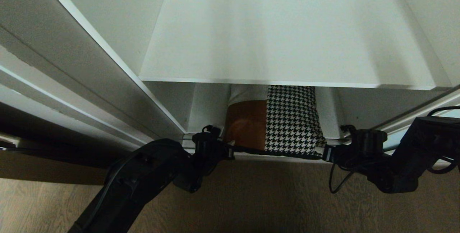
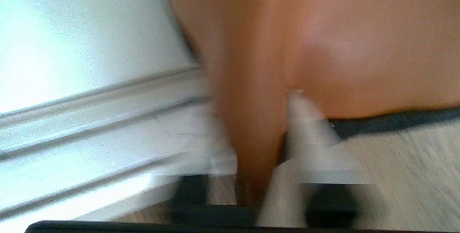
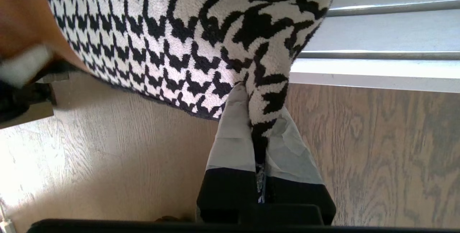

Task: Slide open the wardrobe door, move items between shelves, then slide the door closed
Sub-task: Place the pillow on the higher shelf

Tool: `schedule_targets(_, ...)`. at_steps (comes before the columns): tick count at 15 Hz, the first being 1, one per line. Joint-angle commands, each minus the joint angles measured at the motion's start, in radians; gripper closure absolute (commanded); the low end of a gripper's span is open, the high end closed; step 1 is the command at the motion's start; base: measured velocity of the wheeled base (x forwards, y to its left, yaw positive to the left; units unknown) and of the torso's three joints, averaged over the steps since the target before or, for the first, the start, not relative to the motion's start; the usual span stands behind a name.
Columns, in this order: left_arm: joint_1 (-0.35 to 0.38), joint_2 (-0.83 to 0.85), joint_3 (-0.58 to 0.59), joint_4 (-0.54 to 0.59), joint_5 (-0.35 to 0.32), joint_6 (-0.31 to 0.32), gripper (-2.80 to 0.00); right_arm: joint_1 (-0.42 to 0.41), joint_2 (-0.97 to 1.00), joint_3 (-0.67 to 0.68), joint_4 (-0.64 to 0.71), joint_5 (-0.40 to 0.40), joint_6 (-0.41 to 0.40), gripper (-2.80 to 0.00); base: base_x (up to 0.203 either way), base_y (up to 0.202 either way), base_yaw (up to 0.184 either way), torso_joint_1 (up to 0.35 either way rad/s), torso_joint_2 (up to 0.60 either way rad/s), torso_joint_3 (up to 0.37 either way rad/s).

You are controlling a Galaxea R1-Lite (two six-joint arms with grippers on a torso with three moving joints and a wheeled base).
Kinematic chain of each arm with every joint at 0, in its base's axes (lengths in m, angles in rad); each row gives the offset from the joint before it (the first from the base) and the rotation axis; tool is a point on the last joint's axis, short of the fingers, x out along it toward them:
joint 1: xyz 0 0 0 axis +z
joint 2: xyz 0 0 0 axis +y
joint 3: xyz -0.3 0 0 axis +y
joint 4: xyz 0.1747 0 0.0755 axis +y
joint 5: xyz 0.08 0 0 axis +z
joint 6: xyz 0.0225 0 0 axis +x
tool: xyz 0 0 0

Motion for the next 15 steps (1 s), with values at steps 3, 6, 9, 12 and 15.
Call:
schedule_targets(3, 0.000, 0.010, -0.029, 0.012, 0.045, -0.003, 0.00, 0.000, -0.004, 0.008, -0.007, 0.008, -0.002, 0.00, 0.000, 0.000, 0.000, 0.000, 0.00, 0.000)
schedule_targets(6, -0.005, -0.066, 0.099, 0.005, 0.055, -0.014, 0.00, 0.004, -0.035, 0.031, -0.009, 0.012, -0.013, 0.00, 0.000, 0.000, 0.000, 0.000, 0.00, 0.000)
schedule_targets(9, -0.045, -0.212, 0.304, -0.010, 0.055, -0.041, 0.00, 0.011, -0.088, 0.084, -0.052, 0.012, -0.018, 0.00, 0.000, 0.000, 0.000, 0.000, 0.00, 0.000)
schedule_targets(12, -0.109, -0.340, 0.452, -0.009, 0.057, -0.078, 0.00, 0.018, -0.137, 0.136, -0.079, 0.008, -0.078, 0.00, 0.000, 0.000, 0.000, 0.000, 0.00, 0.000)
schedule_targets(15, -0.193, -0.454, 0.578, 0.009, 0.069, -0.171, 0.00, 0.018, -0.200, 0.188, -0.081, 0.008, -0.086, 0.00, 0.000, 0.000, 0.000, 0.000, 0.00, 0.000)
